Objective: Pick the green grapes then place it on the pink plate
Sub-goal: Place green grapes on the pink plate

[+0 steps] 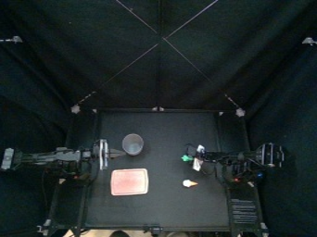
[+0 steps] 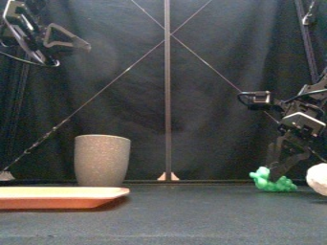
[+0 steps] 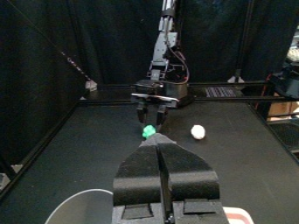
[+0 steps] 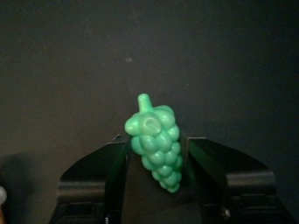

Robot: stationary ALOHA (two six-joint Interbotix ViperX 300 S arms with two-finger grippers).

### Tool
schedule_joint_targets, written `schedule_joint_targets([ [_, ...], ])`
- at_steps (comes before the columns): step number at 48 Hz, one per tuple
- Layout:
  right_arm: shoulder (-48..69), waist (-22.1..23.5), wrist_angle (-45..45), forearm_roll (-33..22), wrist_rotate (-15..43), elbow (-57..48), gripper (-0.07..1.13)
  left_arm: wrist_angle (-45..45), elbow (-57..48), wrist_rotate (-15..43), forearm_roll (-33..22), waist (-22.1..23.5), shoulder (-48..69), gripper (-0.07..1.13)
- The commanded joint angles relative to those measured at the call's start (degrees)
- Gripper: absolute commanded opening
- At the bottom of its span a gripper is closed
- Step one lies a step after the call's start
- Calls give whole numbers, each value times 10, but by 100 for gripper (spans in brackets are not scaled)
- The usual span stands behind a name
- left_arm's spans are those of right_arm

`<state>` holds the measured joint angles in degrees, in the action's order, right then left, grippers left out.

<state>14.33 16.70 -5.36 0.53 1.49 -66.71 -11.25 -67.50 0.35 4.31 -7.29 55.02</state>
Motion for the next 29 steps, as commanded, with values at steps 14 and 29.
schedule_joint_targets([
  [14,-10,-114,-7,14,1,180,70,-5,3,0,4,1,-3,12],
  [29,-187,-180,-12,15,1,367,70,-10,-1,1,17,-6,-3,12],
])
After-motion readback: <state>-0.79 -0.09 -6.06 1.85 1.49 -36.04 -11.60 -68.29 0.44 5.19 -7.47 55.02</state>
